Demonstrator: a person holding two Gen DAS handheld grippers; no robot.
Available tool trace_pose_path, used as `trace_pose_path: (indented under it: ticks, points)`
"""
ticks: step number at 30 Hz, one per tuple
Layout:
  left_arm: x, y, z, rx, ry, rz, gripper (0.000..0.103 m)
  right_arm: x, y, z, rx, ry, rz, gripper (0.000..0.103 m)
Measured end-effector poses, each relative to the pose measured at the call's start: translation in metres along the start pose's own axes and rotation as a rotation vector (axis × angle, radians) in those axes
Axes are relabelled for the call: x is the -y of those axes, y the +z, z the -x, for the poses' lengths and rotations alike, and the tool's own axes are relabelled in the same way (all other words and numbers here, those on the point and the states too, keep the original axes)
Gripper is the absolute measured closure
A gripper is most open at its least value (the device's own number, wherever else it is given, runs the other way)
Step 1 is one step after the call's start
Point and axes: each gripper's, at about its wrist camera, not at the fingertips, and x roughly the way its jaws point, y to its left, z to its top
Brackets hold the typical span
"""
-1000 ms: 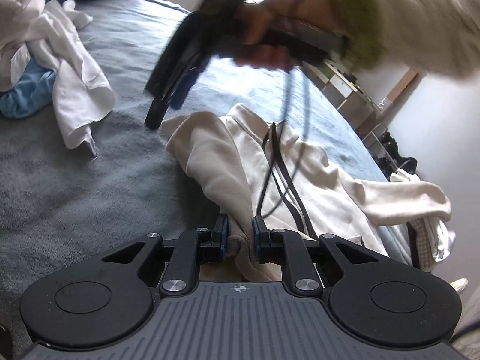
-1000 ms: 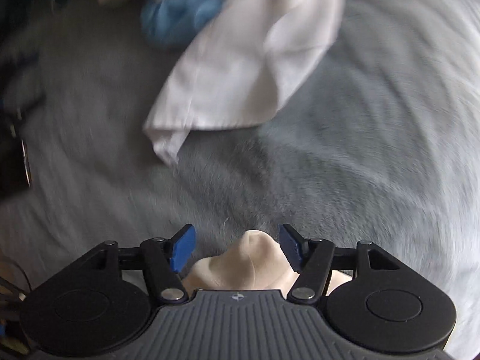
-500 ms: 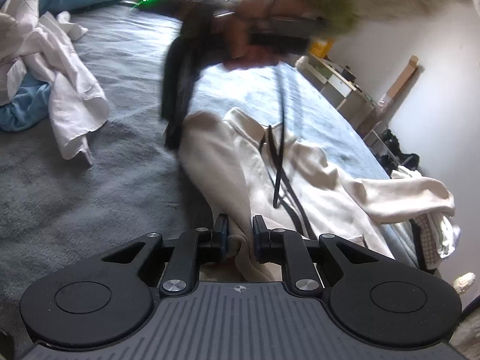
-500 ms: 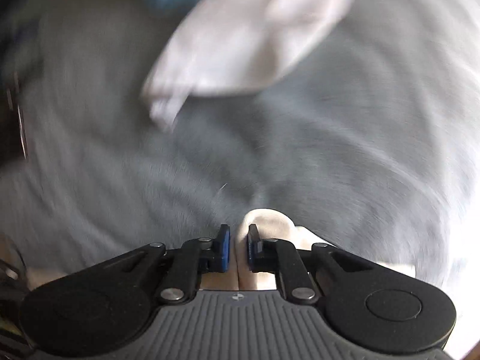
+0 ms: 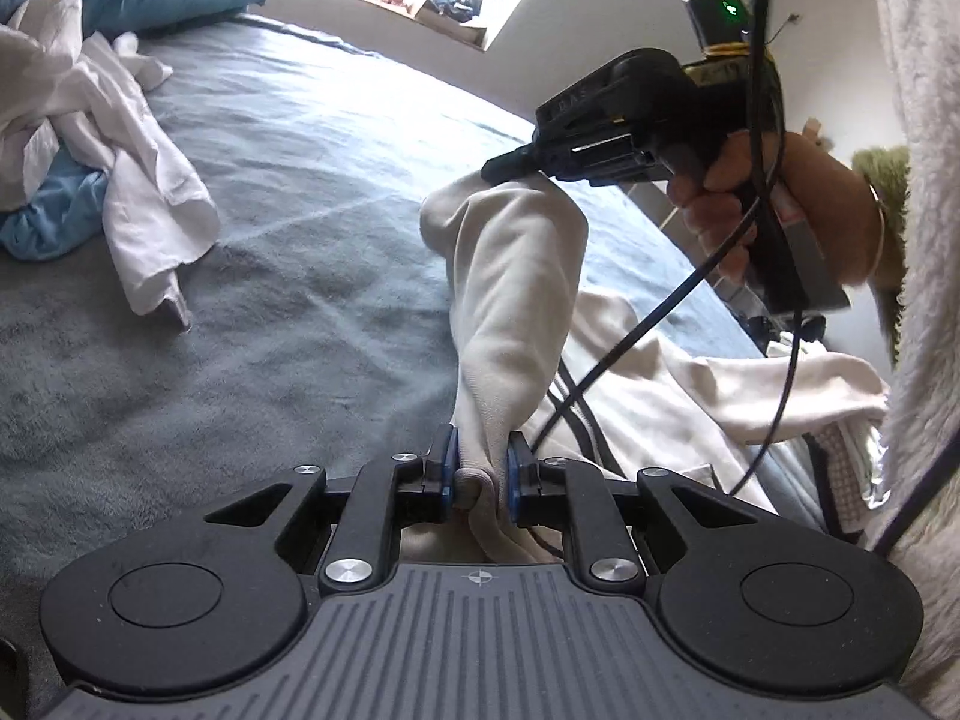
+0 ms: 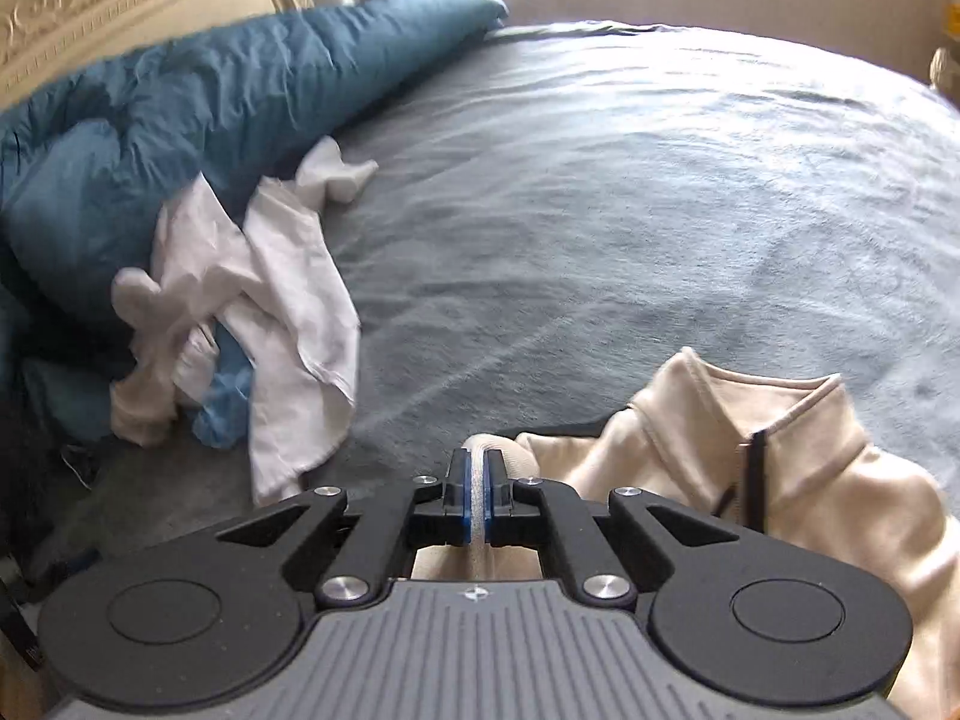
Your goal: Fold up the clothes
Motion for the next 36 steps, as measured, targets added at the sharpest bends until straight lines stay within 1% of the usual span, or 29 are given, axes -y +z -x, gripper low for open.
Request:
trace_pose_path:
  ticks: [4, 8, 11, 13, 18, 21, 23, 25, 26, 27, 28, 29, 30, 31, 32, 34, 36]
  points:
    - [-0.004, 0.0, 0.001, 0.01, 0.015, 0.021, 0.089, 0.005, 0.002, -0.014, 0.009, 0.084, -0.106, 0.099]
    - [-0.011, -0.001, 0.0, 0.02, 0.055, 0.045, 0.089, 0.008, 0.005, -0.047, 0.002, 0.164, -0.198, 0.099]
    - [-0.026, -0.002, -0.004, 0.015, 0.081, 0.108, 0.089, -0.001, 0.003, -0.077, -0.008, 0.198, -0.185, 0.099]
    - [-0.038, -0.005, -0.008, -0.001, 0.094, 0.156, 0.089, -0.007, -0.001, -0.1, -0.028, 0.207, -0.155, 0.099]
    - [-0.07, -0.016, -0.018, -0.052, 0.114, 0.316, 0.089, -0.02, -0.017, -0.153, -0.091, 0.198, -0.055, 0.099]
    - [-0.081, -0.021, -0.022, -0.067, 0.111, 0.37, 0.089, -0.021, -0.027, -0.178, -0.141, 0.192, 0.002, 0.099]
    - [-0.085, -0.023, -0.024, -0.074, 0.112, 0.39, 0.088, -0.016, -0.03, -0.188, -0.157, 0.205, 0.008, 0.099]
    - [-0.089, -0.024, -0.025, -0.081, 0.108, 0.406, 0.088, -0.015, -0.027, -0.188, -0.173, 0.222, 0.021, 0.099]
    - [-0.091, -0.024, -0.026, -0.085, 0.106, 0.416, 0.088, -0.014, -0.022, -0.185, -0.188, 0.236, 0.019, 0.097]
    - [-0.093, -0.024, -0.027, -0.089, 0.104, 0.426, 0.087, -0.009, -0.014, -0.18, -0.197, 0.247, -0.009, 0.094]
    - [-0.094, -0.025, -0.027, -0.094, 0.102, 0.434, 0.087, -0.003, -0.005, -0.171, -0.183, 0.255, -0.046, 0.084]
    - [-0.096, -0.025, -0.027, -0.099, 0.1, 0.443, 0.086, 0.003, 0.003, -0.156, -0.147, 0.259, -0.068, 0.075]
    - [-0.097, -0.025, -0.027, -0.103, 0.098, 0.451, 0.086, 0.007, 0.011, -0.139, -0.106, 0.252, -0.066, 0.073]
    - [-0.098, -0.026, -0.027, -0.105, 0.097, 0.455, 0.086, 0.011, 0.017, -0.122, -0.071, 0.245, -0.06, 0.073]
    - [-0.099, -0.026, -0.027, -0.106, 0.097, 0.458, 0.086, 0.014, 0.021, -0.107, -0.061, 0.242, -0.036, 0.073]
    - [-0.099, -0.026, -0.027, -0.11, 0.101, 0.469, 0.084, 0.013, 0.019, -0.083, -0.086, 0.252, 0.038, 0.075]
    - [-0.1, -0.026, -0.027, -0.113, 0.107, 0.486, 0.082, 0.003, 0.006, -0.073, -0.147, 0.28, 0.164, 0.078]
